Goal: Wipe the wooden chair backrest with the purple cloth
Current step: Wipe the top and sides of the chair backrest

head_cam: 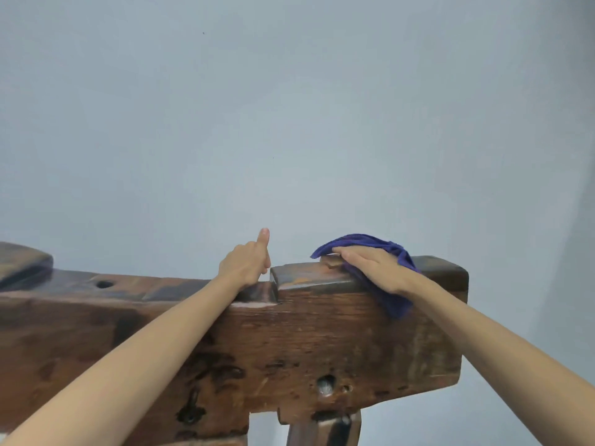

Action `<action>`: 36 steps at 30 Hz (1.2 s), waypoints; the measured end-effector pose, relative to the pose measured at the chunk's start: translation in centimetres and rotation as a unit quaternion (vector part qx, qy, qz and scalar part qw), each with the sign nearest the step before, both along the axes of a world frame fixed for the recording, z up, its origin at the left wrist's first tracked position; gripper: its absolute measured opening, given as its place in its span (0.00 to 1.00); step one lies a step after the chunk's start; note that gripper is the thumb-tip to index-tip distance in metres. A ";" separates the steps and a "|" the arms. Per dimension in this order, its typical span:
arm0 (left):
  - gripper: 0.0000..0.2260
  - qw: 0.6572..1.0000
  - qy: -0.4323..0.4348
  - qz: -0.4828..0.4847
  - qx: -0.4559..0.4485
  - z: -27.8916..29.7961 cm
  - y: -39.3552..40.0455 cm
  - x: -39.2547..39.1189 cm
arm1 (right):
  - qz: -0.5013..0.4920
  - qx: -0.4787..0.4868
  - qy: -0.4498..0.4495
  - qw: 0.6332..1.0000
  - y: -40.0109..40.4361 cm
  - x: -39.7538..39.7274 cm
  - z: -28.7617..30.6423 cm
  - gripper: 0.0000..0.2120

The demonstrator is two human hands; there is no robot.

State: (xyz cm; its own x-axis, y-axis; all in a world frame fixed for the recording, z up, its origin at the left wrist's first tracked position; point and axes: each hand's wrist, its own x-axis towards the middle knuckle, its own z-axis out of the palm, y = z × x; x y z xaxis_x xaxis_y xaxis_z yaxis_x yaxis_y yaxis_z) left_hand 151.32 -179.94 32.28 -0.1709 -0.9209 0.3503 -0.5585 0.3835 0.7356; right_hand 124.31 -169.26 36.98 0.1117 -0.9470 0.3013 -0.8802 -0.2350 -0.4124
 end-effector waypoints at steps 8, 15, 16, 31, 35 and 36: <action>0.34 0.968 -0.214 -0.018 -0.133 -0.6 1.7 3.7 | -0.199 0.045 0.199 0.959 -0.6 -5.5 1.7 0.22; 0.29 0.958 -0.276 0.027 -0.069 -1.8 3.1 16.3 | -0.168 -0.058 0.231 0.957 -0.6 -2.5 -1.1 0.23; 0.31 0.956 -0.288 0.032 -0.045 -1.6 2.7 17.2 | -0.173 -0.072 0.229 0.955 -0.7 -1.6 -1.5 0.21; 0.35 0.927 -0.369 0.070 0.005 -1.5 3.6 16.5 | -0.022 -0.073 0.289 0.954 -2.9 19.6 -4.5 0.21; 0.32 0.918 -0.395 0.026 0.013 -1.7 4.7 18.6 | -0.098 0.098 0.231 0.963 -5.8 23.1 -4.2 0.26; 0.32 0.915 -0.404 0.006 0.013 -1.5 5.1 19.7 | -0.113 0.114 0.204 0.966 -6.0 23.4 -4.2 0.28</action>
